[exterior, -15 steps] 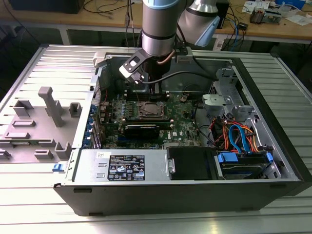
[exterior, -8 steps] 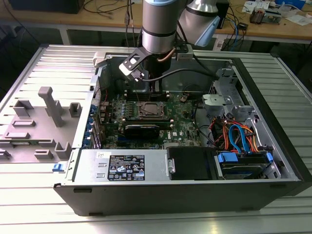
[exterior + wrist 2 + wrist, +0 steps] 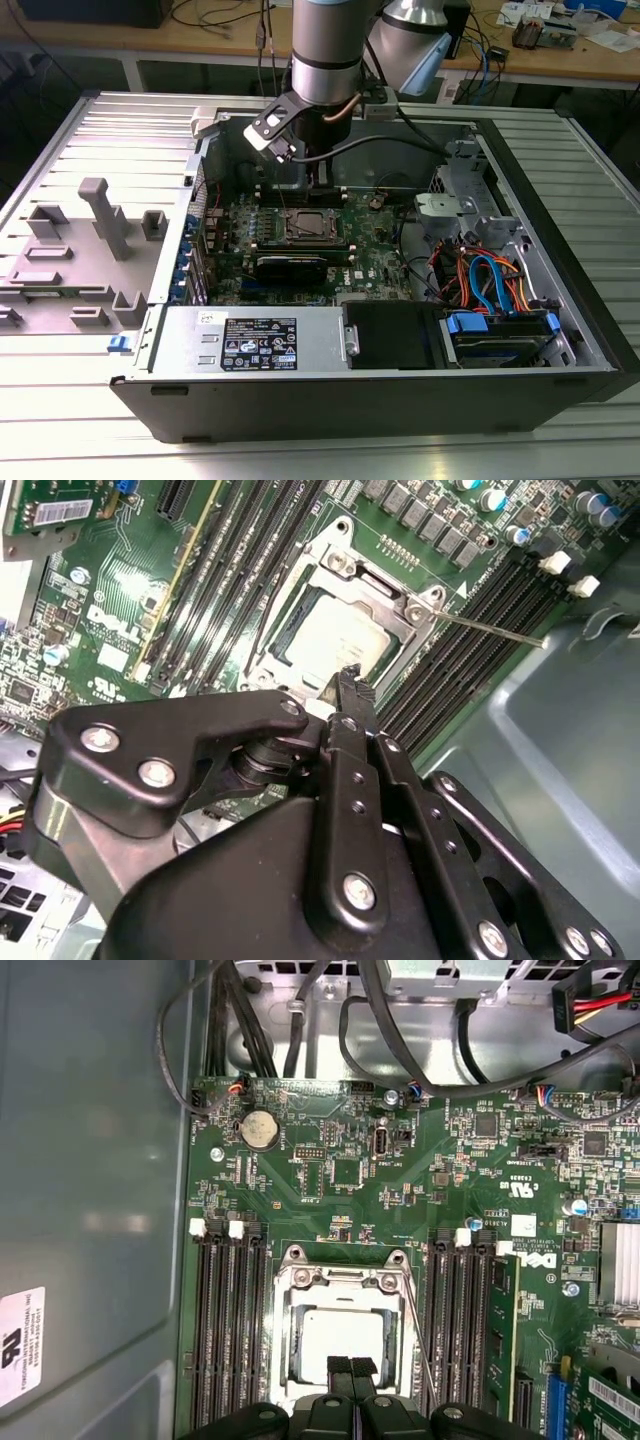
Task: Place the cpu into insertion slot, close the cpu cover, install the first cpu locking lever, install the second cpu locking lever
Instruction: 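Install the first cpu locking lever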
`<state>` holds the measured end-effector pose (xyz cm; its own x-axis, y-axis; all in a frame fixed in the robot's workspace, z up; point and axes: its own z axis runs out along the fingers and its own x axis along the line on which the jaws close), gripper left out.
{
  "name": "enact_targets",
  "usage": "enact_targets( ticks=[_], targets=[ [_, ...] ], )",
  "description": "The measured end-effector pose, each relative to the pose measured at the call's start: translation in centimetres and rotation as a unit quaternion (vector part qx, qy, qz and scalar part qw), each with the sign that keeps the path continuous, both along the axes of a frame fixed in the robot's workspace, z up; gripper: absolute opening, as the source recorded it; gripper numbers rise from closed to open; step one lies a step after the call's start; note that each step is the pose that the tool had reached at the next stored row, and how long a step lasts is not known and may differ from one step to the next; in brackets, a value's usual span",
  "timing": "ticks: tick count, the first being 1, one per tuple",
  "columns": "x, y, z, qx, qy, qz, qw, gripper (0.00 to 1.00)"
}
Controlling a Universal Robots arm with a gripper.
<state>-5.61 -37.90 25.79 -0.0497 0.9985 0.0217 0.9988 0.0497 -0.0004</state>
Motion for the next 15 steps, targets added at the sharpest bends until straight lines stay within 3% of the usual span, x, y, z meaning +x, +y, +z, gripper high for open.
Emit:
enact_targets(
  ticks=[15],
  targets=[
    [0.0,-0.01,1.02,0.0026,0.0001,0.0,1.0,0.11]
  ],
)
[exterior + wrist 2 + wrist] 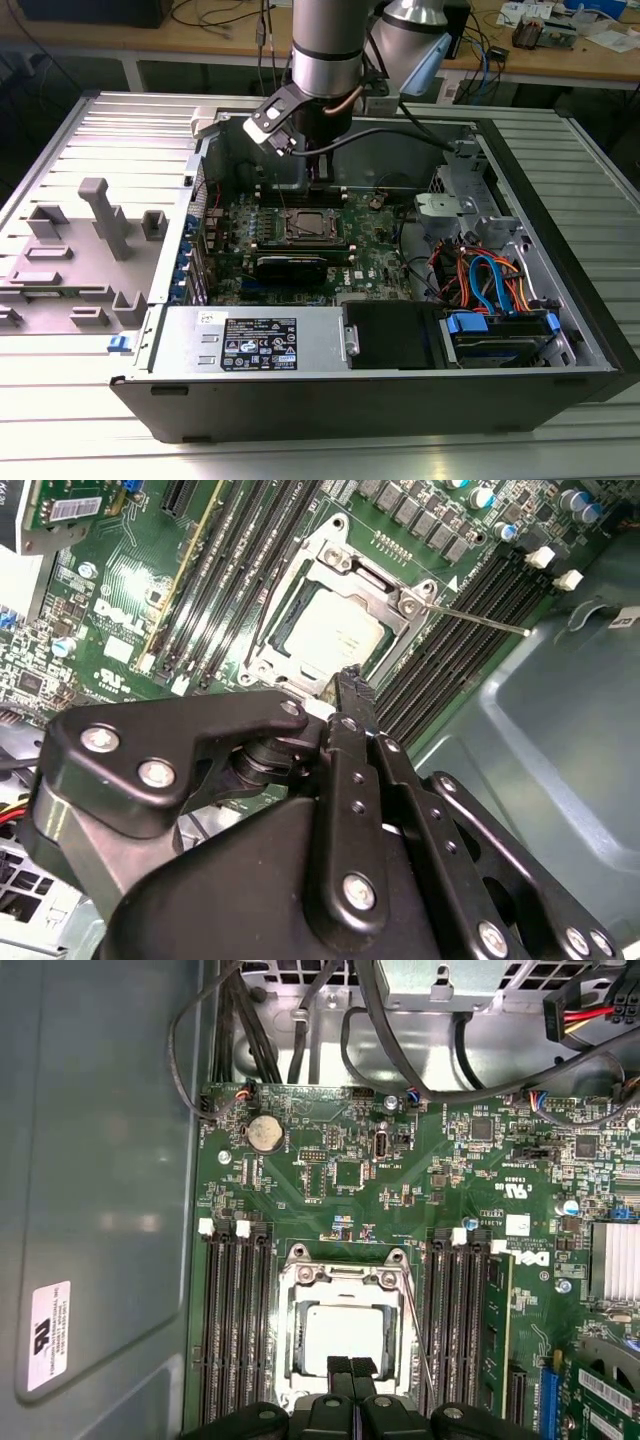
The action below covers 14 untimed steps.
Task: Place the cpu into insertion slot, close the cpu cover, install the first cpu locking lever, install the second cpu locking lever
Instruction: 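Install the first cpu locking lever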
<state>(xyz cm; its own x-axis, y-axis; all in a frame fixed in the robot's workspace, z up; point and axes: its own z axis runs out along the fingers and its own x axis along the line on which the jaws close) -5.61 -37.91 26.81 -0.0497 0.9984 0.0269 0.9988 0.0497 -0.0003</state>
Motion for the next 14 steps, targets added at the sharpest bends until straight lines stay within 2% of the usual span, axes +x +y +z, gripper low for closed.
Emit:
enact_targets(
  ticks=[14],
  targets=[
    [0.0,0.0,0.18,0.0007,0.0,0.002,1.0,0.11]
  ],
)
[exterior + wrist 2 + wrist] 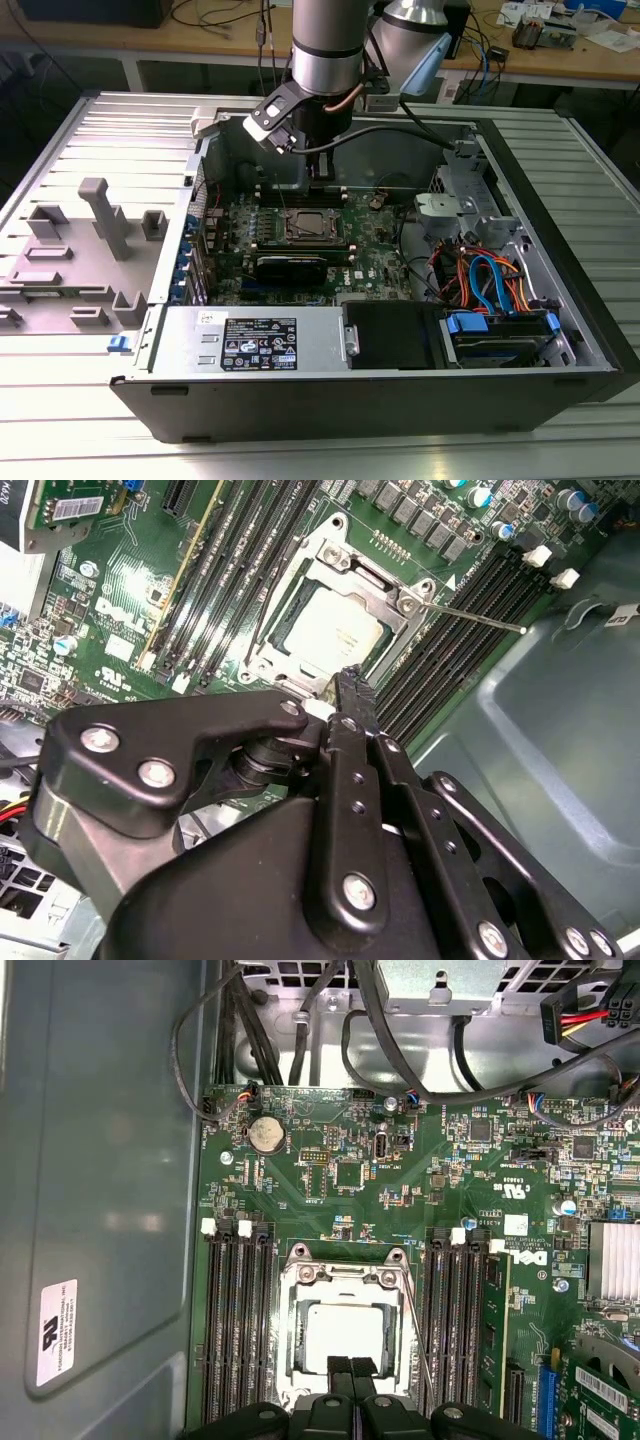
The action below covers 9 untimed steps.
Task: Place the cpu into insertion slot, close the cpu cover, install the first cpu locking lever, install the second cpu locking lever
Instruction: 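Install the first cpu locking lever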
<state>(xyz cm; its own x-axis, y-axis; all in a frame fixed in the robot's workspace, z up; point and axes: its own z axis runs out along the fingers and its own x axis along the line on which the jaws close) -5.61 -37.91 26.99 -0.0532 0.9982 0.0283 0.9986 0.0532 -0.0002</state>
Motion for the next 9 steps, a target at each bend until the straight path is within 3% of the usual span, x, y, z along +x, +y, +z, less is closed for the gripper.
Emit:
enact_targets(
  ticks=[4,8,9],
  targets=[
    [0.0,0.0,0.01,-0.0001,0.0001,0.018,0.9998,0.11],
    [0.0,0.0,0.03,0.0,0.0,0.054,0.9986,0.11],
    [0.0,0.0,1.11,0.0001,-0.0001,0.063,0.998,0.11]
  ],
)
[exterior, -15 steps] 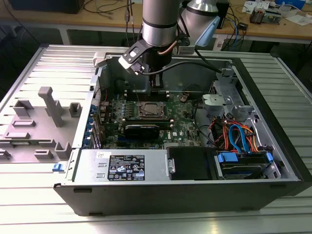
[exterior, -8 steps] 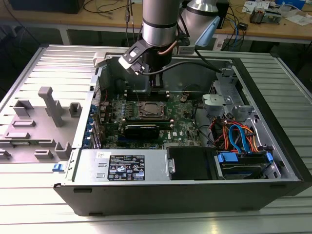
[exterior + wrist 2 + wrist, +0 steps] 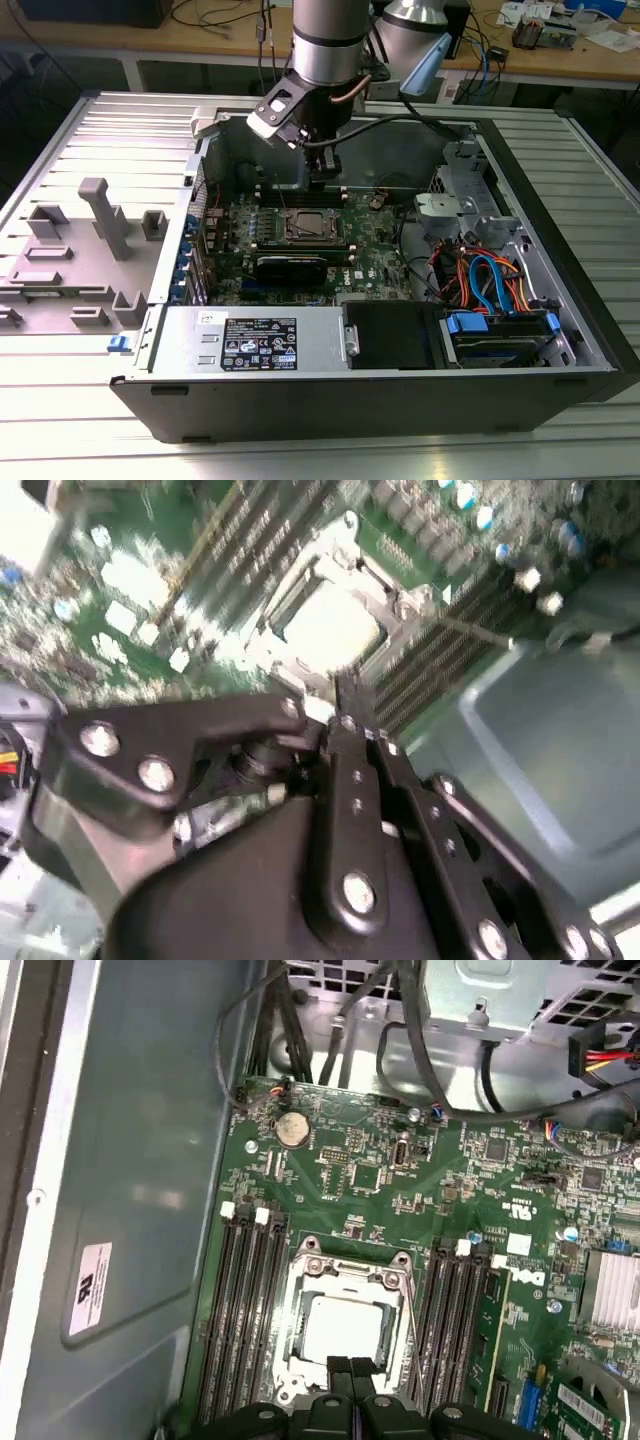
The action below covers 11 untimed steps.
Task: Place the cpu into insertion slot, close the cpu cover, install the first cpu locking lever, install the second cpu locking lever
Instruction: 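Install the first cpu locking lever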
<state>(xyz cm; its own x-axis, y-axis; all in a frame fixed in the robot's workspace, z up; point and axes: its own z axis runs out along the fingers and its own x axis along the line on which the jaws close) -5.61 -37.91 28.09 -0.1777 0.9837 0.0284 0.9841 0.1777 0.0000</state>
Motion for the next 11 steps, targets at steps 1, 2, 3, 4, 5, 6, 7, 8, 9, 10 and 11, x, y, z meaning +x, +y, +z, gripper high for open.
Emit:
enact_targets(
  ticks=[1,2,3,4,5,6,7,8,9,10,11],
  targets=[
    [0.0,0.0,0.01,-0.0002,0.0001,0.021,0.9998,0.11],
    [0.0,0.0,0.01,-0.0002,0.0001,0.039,0.9992,0.11],
    [0.0,0.0,0.01,-0.0002,0.0001,0.049,0.9988,0.11],
    [0.0,0.0,0.0,-0.0002,0.0001,0.062,0.9981,0.11],
    [0.0,0.0,-0.01,-0.0002,0.0001,0.078,0.997,0.11],
    [0.0,0.0,-0.02,-0.0002,0.0001,0.094,0.9956,0.11],
    [0.0,0.0,-0.02,-0.0002,0.0001,0.111,0.9938,0.11],
    [0.0,0.0,-0.02,-0.0002,0.0,0.123,0.9924,0.11],
    [0.0,0.0,-0.03,-0.0002,0.0,0.133,0.9912,0.11],
    [0.0,0.0,-0.03,-0.0002,0.0,0.142,0.9899,0.11],
    [0.0,0.0,-0.03,-0.0002,0.0,0.151,0.9885,0.11]
  ],
)
